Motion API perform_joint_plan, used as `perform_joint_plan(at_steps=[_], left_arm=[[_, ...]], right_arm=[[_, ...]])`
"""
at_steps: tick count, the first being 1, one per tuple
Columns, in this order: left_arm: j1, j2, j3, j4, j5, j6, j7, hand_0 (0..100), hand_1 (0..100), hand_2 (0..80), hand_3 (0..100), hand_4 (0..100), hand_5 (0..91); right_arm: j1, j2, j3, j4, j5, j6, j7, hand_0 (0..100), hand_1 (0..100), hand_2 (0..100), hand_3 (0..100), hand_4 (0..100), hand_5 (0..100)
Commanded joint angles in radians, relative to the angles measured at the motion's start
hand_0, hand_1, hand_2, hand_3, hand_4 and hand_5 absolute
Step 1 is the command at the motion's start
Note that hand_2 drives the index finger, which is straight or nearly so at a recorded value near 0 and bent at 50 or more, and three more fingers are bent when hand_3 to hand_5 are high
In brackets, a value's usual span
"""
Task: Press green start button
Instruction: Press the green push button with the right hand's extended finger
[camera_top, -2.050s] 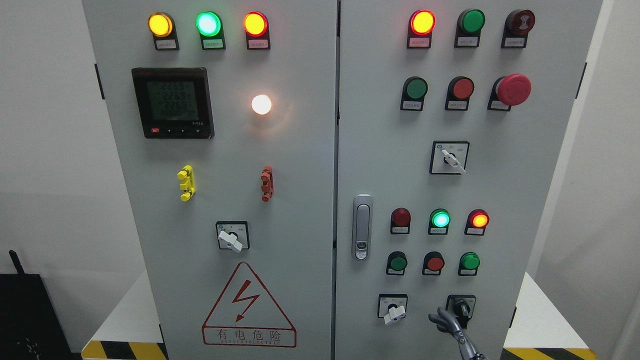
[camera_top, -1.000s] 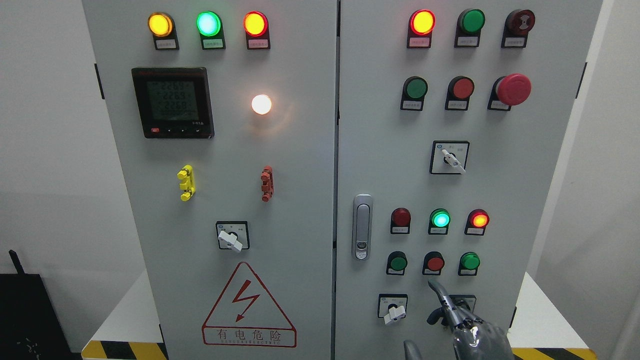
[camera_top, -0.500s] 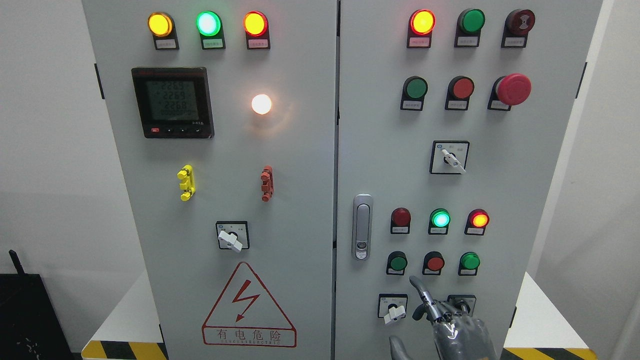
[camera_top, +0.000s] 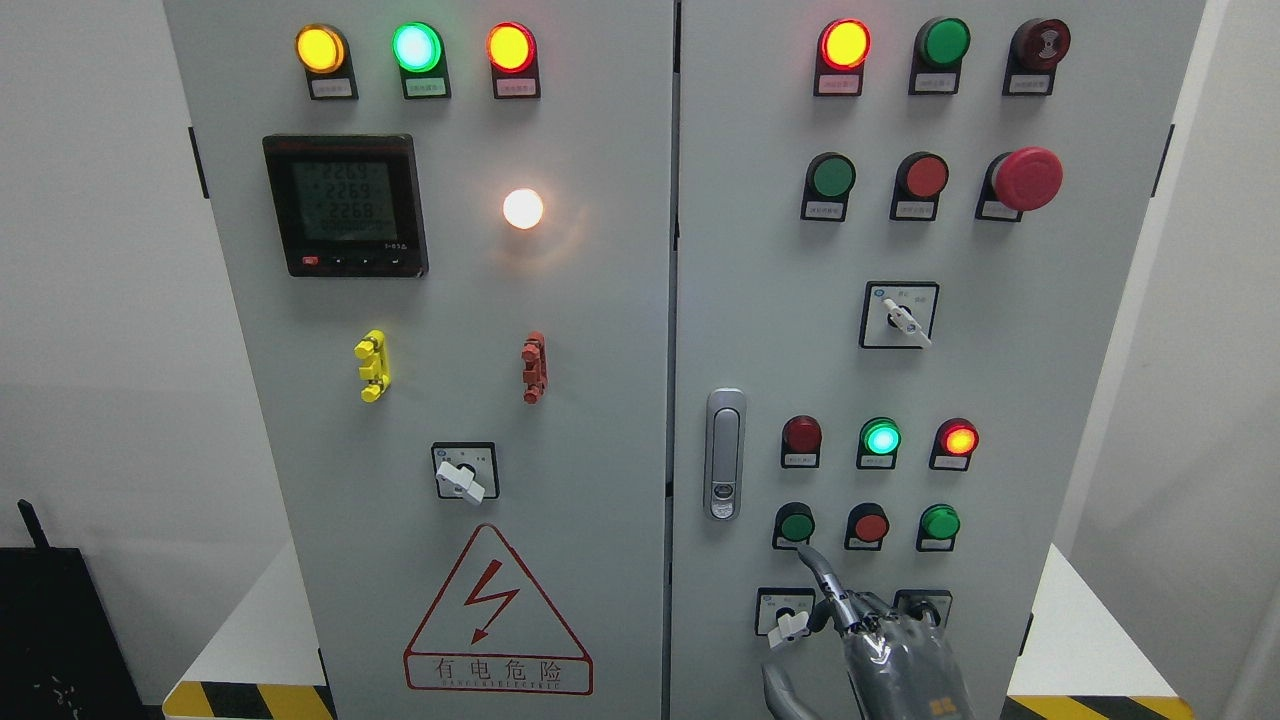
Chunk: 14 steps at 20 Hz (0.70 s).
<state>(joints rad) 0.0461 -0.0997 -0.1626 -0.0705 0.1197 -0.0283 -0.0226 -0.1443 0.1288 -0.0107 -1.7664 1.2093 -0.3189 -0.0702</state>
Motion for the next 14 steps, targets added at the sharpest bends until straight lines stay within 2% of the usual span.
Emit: perform_joint_plan(at_steps=[1,14], left_arm=[[0.000,0.000,0.000,0.000,0.000,-0.001,0.000,12,56,0.0,0,0,0.0],[0.000,0.000,0.000,0.000,0.000,-0.001,0.000,12,56,0.0,0,0,0.0]], right_arm=[[-0.032,0.000,-0.017,0.067,0.004,0.008,0.000,45,33,0,58,64,71],[-0.051,0.002,-0.029,0.074,0.003,0.009,0.000,46,34,0,58,64,71]])
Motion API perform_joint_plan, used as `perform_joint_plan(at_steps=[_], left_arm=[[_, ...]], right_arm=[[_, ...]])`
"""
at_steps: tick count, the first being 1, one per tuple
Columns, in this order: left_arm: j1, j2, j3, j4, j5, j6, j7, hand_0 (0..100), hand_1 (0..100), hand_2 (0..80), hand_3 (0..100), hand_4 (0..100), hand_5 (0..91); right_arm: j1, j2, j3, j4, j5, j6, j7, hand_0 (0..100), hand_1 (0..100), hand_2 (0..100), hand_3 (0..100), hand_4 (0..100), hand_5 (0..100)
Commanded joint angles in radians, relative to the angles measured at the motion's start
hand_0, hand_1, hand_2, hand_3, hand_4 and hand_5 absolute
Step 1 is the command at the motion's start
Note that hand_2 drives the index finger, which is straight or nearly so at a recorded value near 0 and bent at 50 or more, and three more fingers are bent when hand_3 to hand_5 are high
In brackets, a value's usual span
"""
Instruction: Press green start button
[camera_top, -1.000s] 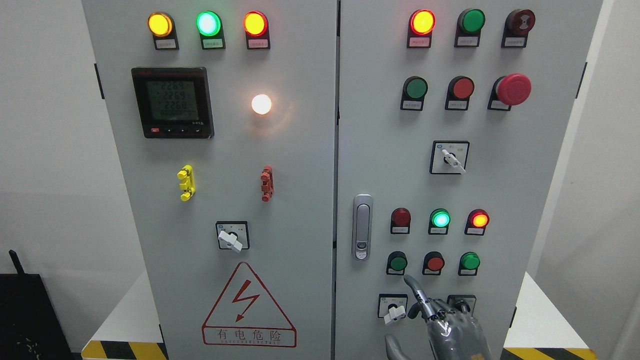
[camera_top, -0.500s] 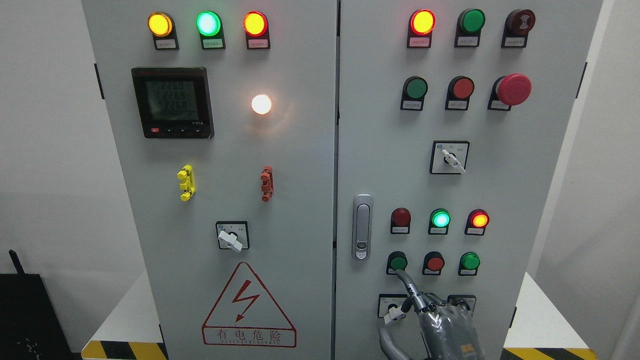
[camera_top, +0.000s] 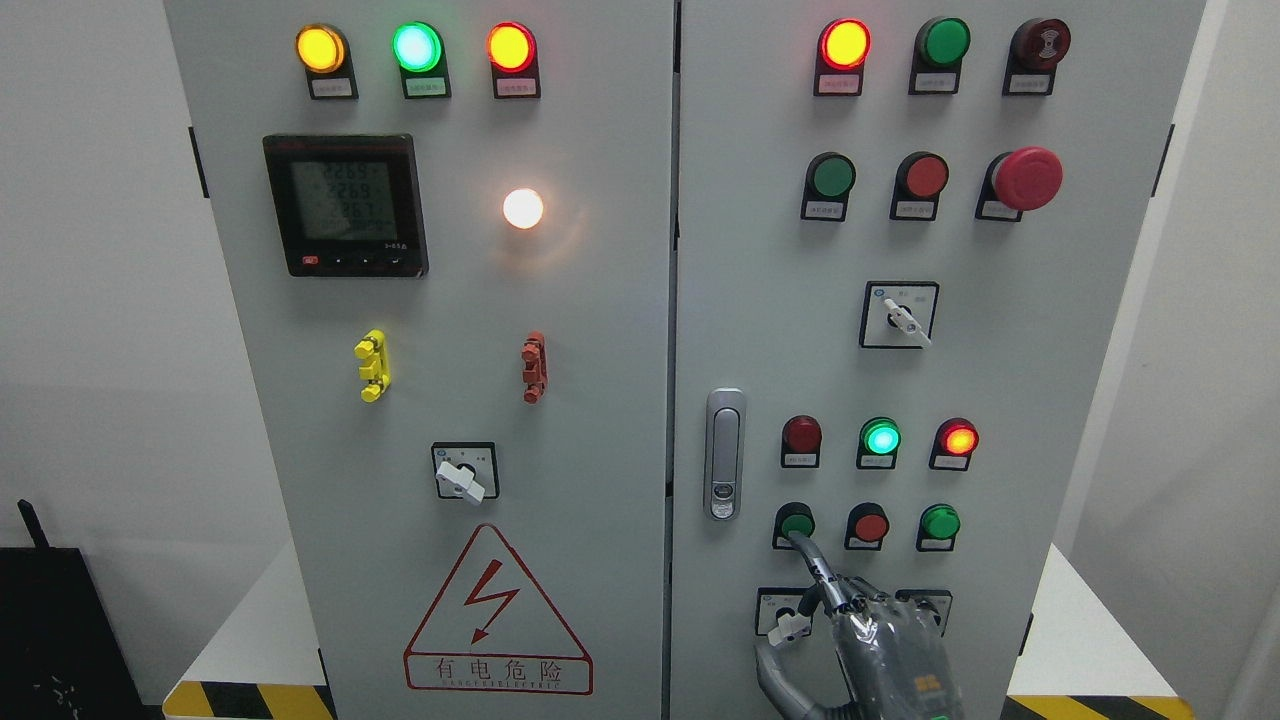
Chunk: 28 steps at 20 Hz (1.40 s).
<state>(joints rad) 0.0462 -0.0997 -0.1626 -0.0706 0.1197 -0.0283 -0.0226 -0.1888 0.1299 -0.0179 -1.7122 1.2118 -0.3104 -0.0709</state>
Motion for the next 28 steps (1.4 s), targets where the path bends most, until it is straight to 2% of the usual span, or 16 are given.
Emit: perform_joint_plan(at_steps=[1,14,28], left_arm=[[0.000,0.000,0.000,0.000,0.000,-0.001,0.000,12,56,0.0,0,0,0.0],[0.000,0.000,0.000,0.000,0.000,-0.001,0.000,12,56,0.0,0,0,0.0],[0.000,0.000,0.000,0.000,0.000,-0.001,0.000,12,56,0.0,0,0,0.0]], right_arm=[[-0.006,0.001,-0.025,0.022,0.000,0.001,0.000,46,34,0,58,64,71],[-0.026,0.002,-0.019,0.057,-0.003,0.013,0.002,46,34,0,58,64,70],[-0.023,0.004,-0.014,0.028,-0.020,0.008,-0.001,48,35,0,59,64,70]])
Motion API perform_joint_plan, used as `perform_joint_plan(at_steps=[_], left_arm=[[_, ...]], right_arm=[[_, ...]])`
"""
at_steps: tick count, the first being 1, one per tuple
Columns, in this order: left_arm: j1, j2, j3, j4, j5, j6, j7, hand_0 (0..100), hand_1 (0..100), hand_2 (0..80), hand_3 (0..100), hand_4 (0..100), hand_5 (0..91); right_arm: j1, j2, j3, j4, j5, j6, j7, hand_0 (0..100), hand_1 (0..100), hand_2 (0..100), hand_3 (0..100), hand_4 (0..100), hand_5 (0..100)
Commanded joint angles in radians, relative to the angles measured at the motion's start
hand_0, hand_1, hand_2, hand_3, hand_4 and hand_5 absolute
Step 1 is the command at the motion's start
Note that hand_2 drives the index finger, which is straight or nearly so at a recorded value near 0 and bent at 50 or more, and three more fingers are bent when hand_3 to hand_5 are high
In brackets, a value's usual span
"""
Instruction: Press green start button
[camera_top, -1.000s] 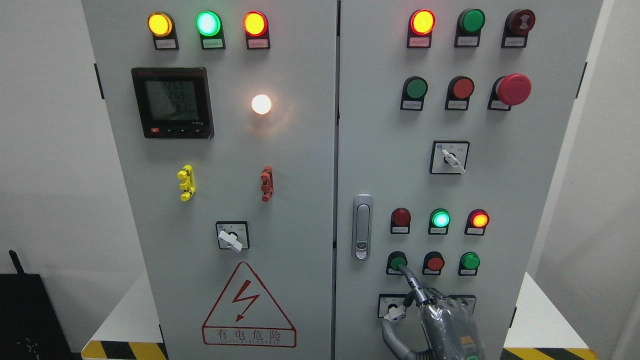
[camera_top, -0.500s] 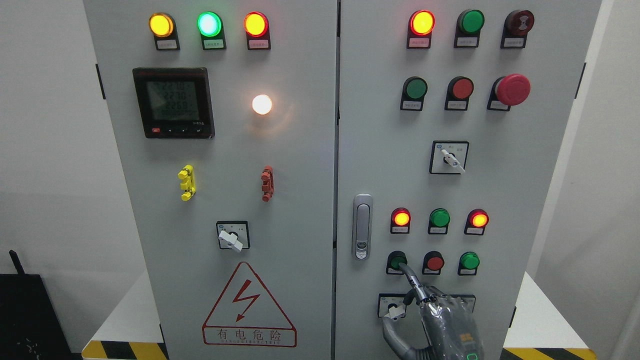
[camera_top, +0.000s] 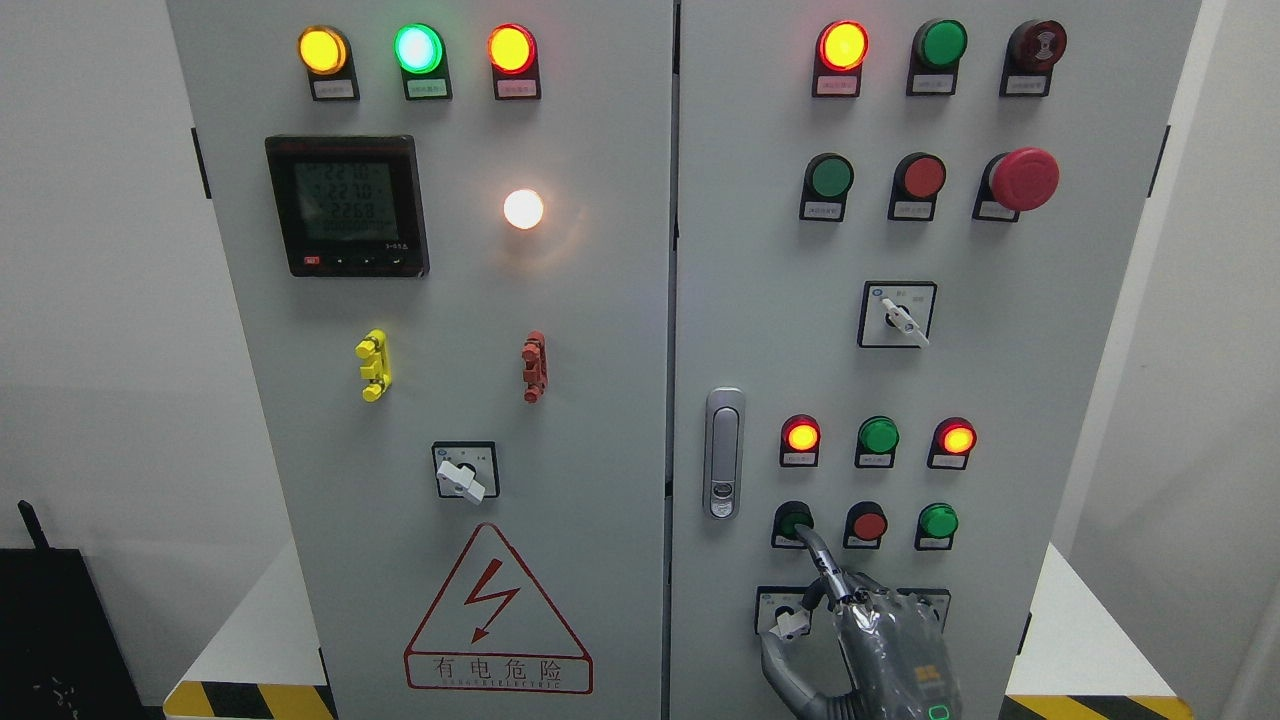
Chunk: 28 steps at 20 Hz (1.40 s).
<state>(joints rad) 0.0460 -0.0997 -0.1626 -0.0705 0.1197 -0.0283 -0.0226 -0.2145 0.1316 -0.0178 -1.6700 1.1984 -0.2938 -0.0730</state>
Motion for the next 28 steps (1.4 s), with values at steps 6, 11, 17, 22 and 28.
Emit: perform_joint_plan(at_steps=[6,11,17,22,28], left_arm=[[0.000,0.000,0.000,0.000,0.000,-0.001,0.000,12,56,0.0,0,0,0.0],[0.000,0.000,0.000,0.000,0.000,-0.001,0.000,12,56,0.0,0,0,0.0],[0.000,0.000,0.000,0.000,0.000,-0.001,0.000,12,56,0.0,0,0,0.0],[0.000,0.000,0.000,0.000,0.000,-0.001,0.000,12,56,0.0,0,0,0.0],[0.000,0.000,0.000,0.000,0.000,-0.001,0.000,12,56,0.0,0,0,0.0]], right_arm=[[0.023,0.002,-0.013,-0.054,-0.048,-0.013,0.004,52,35,0,59,64,70],[0.052,0.002,-0.014,-0.095,-0.082,-0.016,0.006,53,36,0,59,64,70],[0.112,0.002,-0.013,-0.154,-0.166,-0.018,0.007,57,37,0,60,63,67],[0.170,0.002,-0.007,-0.192,-0.305,-0.013,0.009,61,37,0,55,59,59],[0.245,0.002,0.027,-0.231,-0.535,-0.004,0.012,65,38,0,47,52,48]])
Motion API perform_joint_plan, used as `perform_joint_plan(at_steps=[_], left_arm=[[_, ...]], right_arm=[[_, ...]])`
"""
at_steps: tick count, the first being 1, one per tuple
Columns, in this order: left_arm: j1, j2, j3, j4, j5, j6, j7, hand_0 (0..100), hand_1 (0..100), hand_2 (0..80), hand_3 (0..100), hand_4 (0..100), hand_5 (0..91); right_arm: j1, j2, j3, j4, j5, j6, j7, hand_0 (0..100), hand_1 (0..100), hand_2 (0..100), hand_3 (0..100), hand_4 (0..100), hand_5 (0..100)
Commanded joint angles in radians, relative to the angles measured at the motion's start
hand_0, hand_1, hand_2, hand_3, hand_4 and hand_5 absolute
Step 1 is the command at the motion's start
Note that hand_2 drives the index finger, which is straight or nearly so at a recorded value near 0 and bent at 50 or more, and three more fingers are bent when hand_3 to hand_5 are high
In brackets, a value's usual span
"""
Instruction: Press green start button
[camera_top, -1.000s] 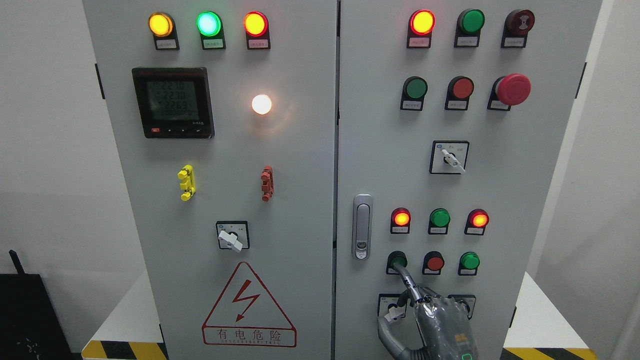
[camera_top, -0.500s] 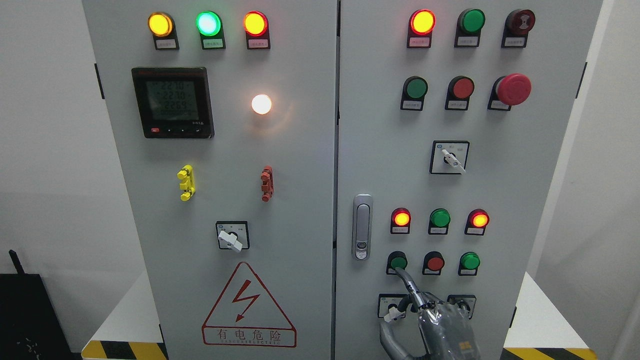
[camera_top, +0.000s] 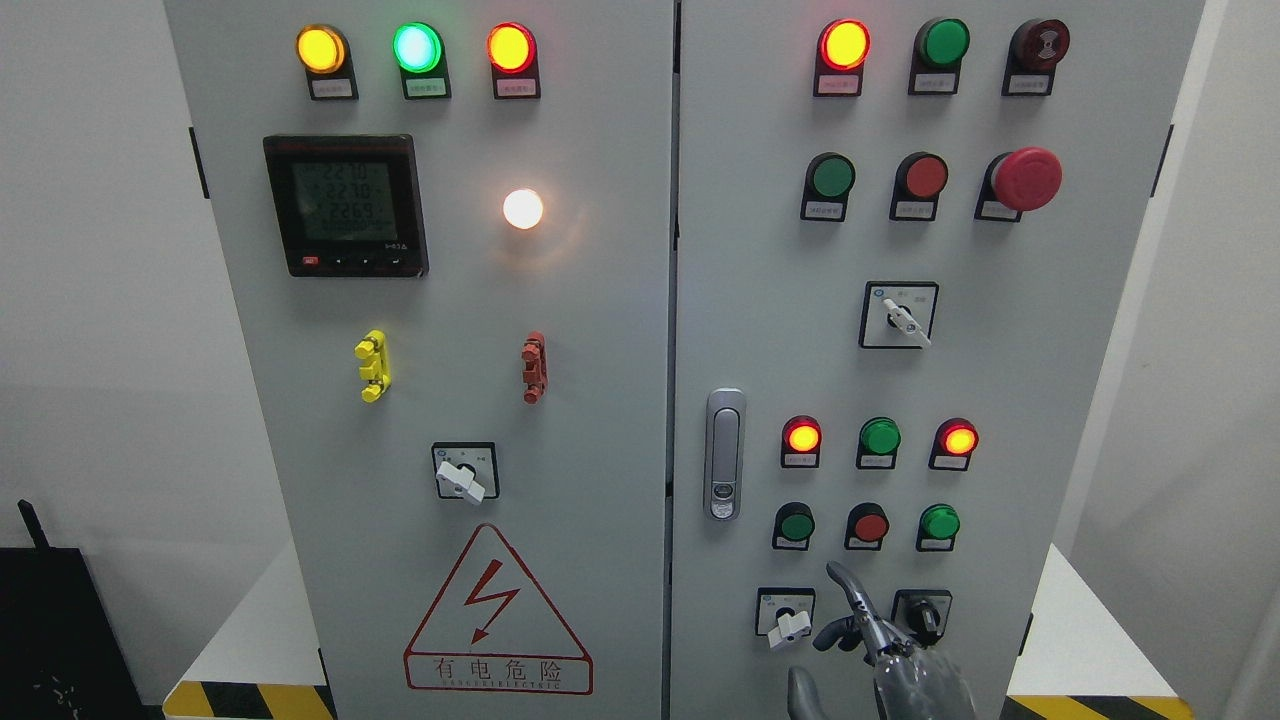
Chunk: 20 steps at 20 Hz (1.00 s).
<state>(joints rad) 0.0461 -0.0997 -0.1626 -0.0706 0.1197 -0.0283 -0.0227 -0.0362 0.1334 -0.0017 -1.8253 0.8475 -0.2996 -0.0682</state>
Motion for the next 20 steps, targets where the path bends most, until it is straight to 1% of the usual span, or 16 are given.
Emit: perform_joint_plan(at_steps=[1,2,4,5,8,10,11,12,13,15,16,18,20], left_arm=[[0.000,0.000,0.000,0.000,0.000,-0.001,0.000,12,56,0.0,0,0,0.0],[0.000,0.000,0.000,0.000,0.000,-0.001,0.000,12,56,0.0,0,0,0.0],[0.000,0.000,0.000,0.000,0.000,-0.001,0.000,12,56,0.0,0,0,0.0],[0.001,0.000,0.000,0.000,0.000,-0.001,0.000,12,56,0.0,0,0,0.0],[0.000,0.000,0.000,0.000,0.000,0.001,0.000,12,56,0.0,0,0,0.0],[0.000,0.000,0.000,0.000,0.000,-0.001,0.000,12,56,0.0,0,0,0.0],[0.000,0.000,0.000,0.000,0.000,-0.001,0.000,12,56,0.0,0,0,0.0],[0.000,0.000,0.000,0.000,0.000,-0.001,0.000,12,56,0.0,0,0,0.0],[0.000,0.000,0.001,0.000,0.000,-0.001,0.000,12,56,0.0,0,0,0.0],[0.000,0.000,0.000,0.000,0.000,-0.001,0.000,12,56,0.0,0,0,0.0],[0.000,0.000,0.000,0.000,0.000,-0.001,0.000,12,56,0.0,0,0,0.0],[0.000,0.000,0.000,0.000,0.000,-0.001,0.000,12,56,0.0,0,0,0.0],[0.000,0.000,0.000,0.000,0.000,-0.001,0.000,12,56,0.0,0,0,0.0]], right_arm=[[0.079,-0.001,0.017,-0.084,-0.226,0.004,0.008,66,37,0,47,50,45],[0.091,-0.001,0.020,-0.089,-0.263,0.004,0.011,67,37,0,47,49,44],[0.107,-0.001,0.028,-0.092,-0.315,0.004,0.011,69,35,0,42,40,30],[0.114,-0.001,0.037,-0.098,-0.341,0.004,0.011,69,34,0,40,39,28],[0.143,-0.001,0.066,-0.107,-0.459,0.004,0.016,67,30,0,26,26,17],[0.166,-0.005,0.088,-0.117,-0.533,0.004,0.051,65,27,0,18,17,9],[0.174,-0.005,0.095,-0.123,-0.566,0.004,0.067,64,26,0,14,12,3],[0.177,-0.005,0.100,-0.123,-0.597,0.004,0.074,62,24,0,10,7,0],[0.179,-0.005,0.106,-0.123,-0.625,0.004,0.079,61,22,0,5,0,0],[0.179,-0.005,0.120,-0.121,-0.674,0.005,0.081,51,20,0,1,0,0],[0.179,-0.005,0.126,-0.120,-0.700,0.005,0.081,49,18,0,0,0,0],[0.179,-0.005,0.132,-0.121,-0.742,0.020,0.082,41,16,0,0,0,0],[0.179,-0.005,0.132,-0.121,-0.763,0.023,0.082,37,14,0,0,0,0]])
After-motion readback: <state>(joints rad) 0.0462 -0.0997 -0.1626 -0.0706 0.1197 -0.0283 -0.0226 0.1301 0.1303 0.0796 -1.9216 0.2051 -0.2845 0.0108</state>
